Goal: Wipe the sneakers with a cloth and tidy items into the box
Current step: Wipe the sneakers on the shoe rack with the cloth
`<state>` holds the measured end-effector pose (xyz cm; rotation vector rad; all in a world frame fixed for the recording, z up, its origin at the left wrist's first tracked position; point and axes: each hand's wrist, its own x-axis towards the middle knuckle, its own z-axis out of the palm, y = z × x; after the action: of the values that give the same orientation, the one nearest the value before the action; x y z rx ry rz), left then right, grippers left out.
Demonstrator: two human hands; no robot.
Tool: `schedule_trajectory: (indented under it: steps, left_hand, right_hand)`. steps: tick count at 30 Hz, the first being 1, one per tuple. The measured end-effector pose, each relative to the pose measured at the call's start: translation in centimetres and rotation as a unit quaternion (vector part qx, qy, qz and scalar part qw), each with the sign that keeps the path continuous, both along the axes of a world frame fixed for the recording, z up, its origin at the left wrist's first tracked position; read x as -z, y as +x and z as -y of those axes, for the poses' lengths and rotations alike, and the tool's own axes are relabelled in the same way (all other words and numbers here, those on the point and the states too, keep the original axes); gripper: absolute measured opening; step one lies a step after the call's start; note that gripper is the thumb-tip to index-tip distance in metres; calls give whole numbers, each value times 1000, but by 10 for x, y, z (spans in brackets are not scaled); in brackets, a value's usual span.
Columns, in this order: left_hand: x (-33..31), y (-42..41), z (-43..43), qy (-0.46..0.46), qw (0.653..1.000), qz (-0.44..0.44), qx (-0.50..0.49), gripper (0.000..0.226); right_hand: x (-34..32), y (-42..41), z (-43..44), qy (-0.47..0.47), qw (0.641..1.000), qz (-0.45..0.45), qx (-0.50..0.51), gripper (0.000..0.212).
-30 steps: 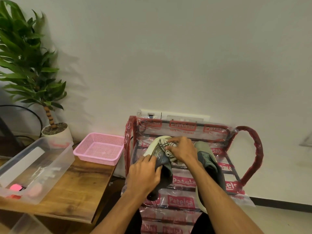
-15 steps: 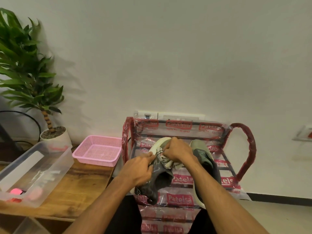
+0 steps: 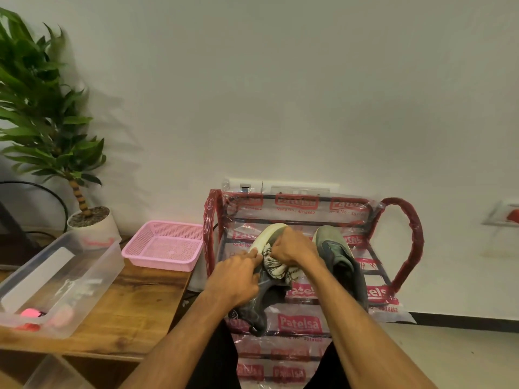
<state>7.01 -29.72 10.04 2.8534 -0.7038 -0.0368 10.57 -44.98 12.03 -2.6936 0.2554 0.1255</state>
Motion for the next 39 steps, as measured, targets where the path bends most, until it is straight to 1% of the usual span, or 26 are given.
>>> schedule_trajectory:
  steps: [2, 4, 6, 7, 9, 10, 12, 14, 16, 18, 20, 23, 25, 27, 30, 33, 36, 39]
  left_hand:
    - [1, 1, 2, 4, 1000, 2, 0, 47]
    - [1, 1, 4, 4, 1000, 2, -2, 47]
    - [1, -2, 6, 1, 1000, -4, -6, 49]
    - [2, -3, 6, -2, 1000, -6, -9, 50]
    - [3, -5, 5, -14, 1000, -3, -19, 50]
    - [3, -4, 4, -23, 999, -3, -25, 51]
    - [2, -2, 4, -40, 998, -10, -40, 55]
    - [2, 1, 6, -51, 997, -25, -56, 58]
    - [3, 4, 7, -69, 992, -52, -87, 61]
    - [5, 7, 6, -98, 985, -74, -117, 61]
    - [6, 10, 7, -114, 984, -78, -116, 58]
    - [8, 8, 12, -128, 984, -44, -112, 54]
    - [11, 5, 16, -144, 980, -23, -132, 52]
    - [15, 1, 22, -164, 974, -10, -157, 51]
    - [19, 1, 28, -176, 971, 14, -158, 49]
    - [16, 3, 26, -141, 981, 5, -135, 50]
    - [12, 4, 20, -50, 995, -7, -80, 61]
    - [8, 8, 16, 10, 997, -67, -21, 74]
  right_hand:
    - [-1, 1, 5, 25, 1000, -12, 12, 19]
    - [6, -1, 3, 33, 998, 30, 40, 23]
    - [16, -3, -3, 3, 993, 100, 64, 11]
    - [19, -4, -6, -12, 990, 125, 67, 9]
    - [20, 0, -8, -24, 989, 133, 54, 11]
    - [18, 2, -7, -24, 993, 110, 35, 11]
    - [12, 7, -1, -28, 999, 33, -23, 15]
    - [4, 10, 9, -28, 996, -46, -76, 19]
    - [2, 12, 18, -20, 993, -76, -84, 21]
    - [4, 11, 23, -3, 996, -63, -61, 22]
    - [9, 7, 21, 15, 998, -43, -40, 23]
    - [13, 0, 12, 14, 1000, -2, -26, 21]
    - [11, -1, 9, 22, 999, 33, -16, 19]
    - [8, 0, 6, 32, 998, 61, -10, 22]
    - [5, 4, 3, 12, 996, 85, -15, 23]
    - [7, 5, 4, -2, 996, 86, 3, 20]
    - [11, 6, 8, -24, 994, 105, 33, 21]
    - [15, 7, 6, -21, 994, 109, 20, 20]
